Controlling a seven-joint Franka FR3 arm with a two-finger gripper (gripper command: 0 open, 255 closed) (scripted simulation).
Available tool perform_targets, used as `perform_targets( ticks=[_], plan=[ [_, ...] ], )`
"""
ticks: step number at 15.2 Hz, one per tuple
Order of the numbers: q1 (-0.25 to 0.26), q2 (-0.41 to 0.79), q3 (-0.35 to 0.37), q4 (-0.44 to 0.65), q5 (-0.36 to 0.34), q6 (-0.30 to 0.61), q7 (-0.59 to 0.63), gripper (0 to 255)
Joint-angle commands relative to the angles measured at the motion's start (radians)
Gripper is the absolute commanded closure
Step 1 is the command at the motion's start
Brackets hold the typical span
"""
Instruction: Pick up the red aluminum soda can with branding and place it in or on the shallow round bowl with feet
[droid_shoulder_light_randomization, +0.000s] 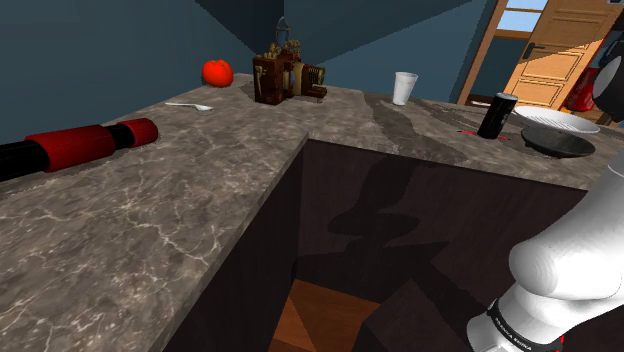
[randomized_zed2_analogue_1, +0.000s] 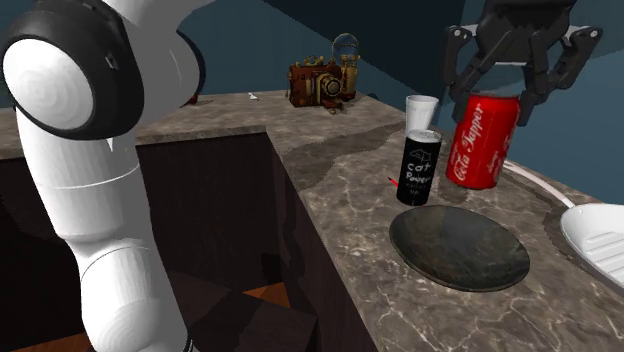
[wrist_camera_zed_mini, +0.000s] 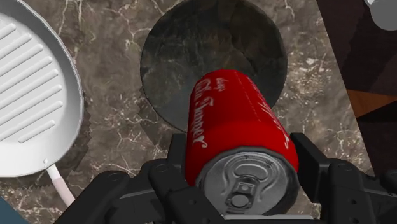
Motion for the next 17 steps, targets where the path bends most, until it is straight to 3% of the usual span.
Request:
perform_targets(
  ticks=[1, 7, 17],
  plan=[
    [-0.015, 0.004, -0.011, -0.004, 0.004, 0.006, -0.030, 255],
    [0.025, -0.087, 0.015, -0.187, -0.062, 0.122, 0.007, 255],
    [0.045, -0.182, 0.045, -0.420, -0.123, 0.282, 0.046, 255]
  ],
)
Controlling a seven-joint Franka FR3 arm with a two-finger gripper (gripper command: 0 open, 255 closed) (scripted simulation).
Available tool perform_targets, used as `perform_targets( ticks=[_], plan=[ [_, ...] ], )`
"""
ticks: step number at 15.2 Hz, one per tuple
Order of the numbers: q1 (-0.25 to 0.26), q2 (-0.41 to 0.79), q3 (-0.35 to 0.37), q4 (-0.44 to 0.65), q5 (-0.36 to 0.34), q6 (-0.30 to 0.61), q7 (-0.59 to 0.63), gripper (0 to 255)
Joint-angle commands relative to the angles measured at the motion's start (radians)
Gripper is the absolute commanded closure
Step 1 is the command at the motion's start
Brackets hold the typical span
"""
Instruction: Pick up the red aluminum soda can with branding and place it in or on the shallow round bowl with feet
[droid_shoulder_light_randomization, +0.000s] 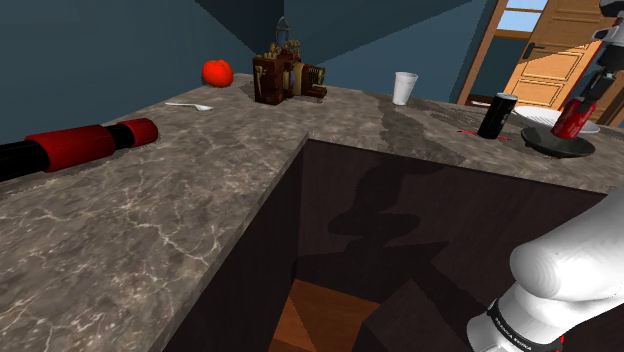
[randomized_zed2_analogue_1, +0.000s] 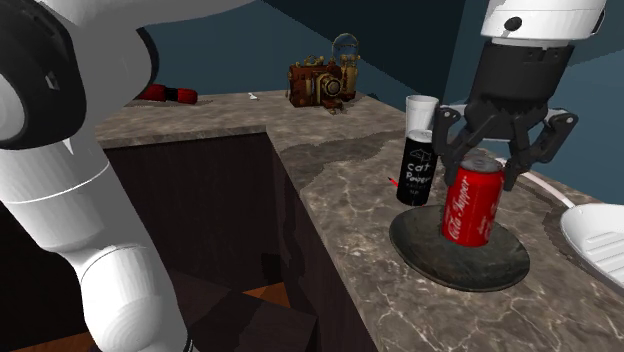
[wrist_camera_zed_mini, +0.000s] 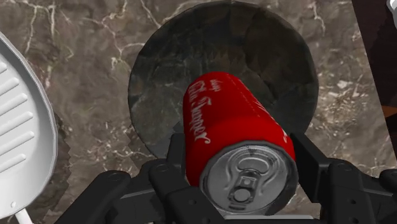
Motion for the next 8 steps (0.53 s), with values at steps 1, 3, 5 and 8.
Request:
perform_targets(
  ticks=[1, 3, 5, 8],
  plan=[
    [0.003, -0.017, 0.006, -0.043, -0.010, 0.032, 0.009, 255],
    [0.003, -0.023, 0.008, -0.065, -0.014, 0.047, 0.011, 255],
    [0.003, -0.024, 0.008, -0.065, -0.014, 0.047, 0.011, 255],
    [0.003, -0.023, 0.008, -0.065, -0.014, 0.047, 0.011, 255]
  ],
)
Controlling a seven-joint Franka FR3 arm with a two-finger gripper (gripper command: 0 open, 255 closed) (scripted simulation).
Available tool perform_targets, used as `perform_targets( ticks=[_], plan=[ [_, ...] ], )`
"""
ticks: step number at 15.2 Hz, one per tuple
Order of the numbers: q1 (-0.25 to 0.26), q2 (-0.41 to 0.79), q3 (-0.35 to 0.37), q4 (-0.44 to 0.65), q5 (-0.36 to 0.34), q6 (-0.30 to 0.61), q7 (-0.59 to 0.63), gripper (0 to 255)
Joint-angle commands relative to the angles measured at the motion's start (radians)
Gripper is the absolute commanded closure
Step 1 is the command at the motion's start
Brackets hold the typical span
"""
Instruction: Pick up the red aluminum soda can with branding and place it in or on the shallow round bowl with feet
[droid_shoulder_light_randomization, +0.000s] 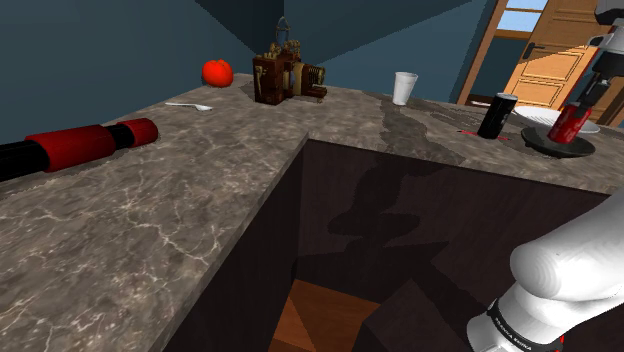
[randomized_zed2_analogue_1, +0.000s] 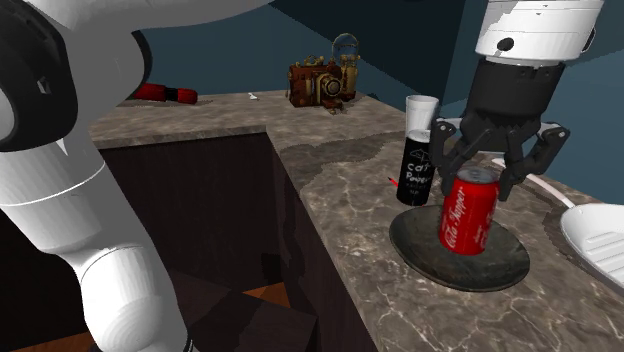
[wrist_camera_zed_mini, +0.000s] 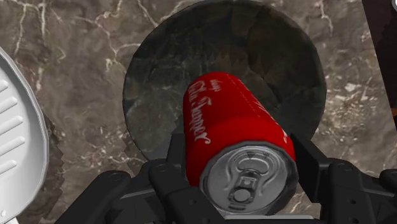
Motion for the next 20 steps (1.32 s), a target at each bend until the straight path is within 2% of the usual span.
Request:
perform_targets(
  ticks=[1, 2, 3, 8, 12, 20],
  plan=[
    [0.000, 0.000, 0.000, 0.000, 0.000, 0.000, 0.000, 255],
    [0.000, 0.000, 0.000, 0.000, 0.000, 0.000, 0.000, 255],
    [0.000, 0.000, 0.000, 0.000, 0.000, 0.000, 0.000, 0],
    [0.000, 0.000, 0.000, 0.000, 0.000, 0.000, 0.000, 0],
    [-0.012, 0.077, -0.027, 0.206, 0.048, -0.145, -0.036, 0],
    [-0.012, 0.077, -0.027, 0.206, 0.048, -0.145, -0.036, 0]
  ],
)
